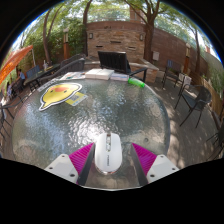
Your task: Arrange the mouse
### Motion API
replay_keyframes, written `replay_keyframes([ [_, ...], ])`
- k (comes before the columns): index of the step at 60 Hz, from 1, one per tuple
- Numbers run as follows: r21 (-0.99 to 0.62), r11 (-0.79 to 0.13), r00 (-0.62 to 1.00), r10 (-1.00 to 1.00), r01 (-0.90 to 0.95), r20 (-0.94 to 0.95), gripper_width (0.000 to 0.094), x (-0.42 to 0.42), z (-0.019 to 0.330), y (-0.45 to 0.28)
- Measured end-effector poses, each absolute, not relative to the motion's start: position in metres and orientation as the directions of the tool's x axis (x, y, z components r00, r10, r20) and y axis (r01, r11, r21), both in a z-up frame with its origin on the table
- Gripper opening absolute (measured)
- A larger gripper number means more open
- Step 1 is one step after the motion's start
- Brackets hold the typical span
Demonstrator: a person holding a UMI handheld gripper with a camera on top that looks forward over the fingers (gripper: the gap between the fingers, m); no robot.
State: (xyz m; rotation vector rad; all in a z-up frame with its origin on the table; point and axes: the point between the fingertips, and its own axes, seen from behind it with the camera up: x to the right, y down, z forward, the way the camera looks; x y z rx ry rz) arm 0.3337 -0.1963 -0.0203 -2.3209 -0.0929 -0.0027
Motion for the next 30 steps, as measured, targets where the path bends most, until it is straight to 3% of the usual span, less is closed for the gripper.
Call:
replay_keyframes([
  [7,-0.731,-0.681,0.998,0.063,0.056,0.018,0.0487,0.324,-0.021,-0.198],
  [21,-0.714,-0.699,0.996,-0.038,0.03,0.079,0.0365,0.331,-0.012,-0.201],
  [30,-0.761,-0.649,0.979,-0.168,-0.02,0.117,0.035,0.344,0.041,-0.192],
])
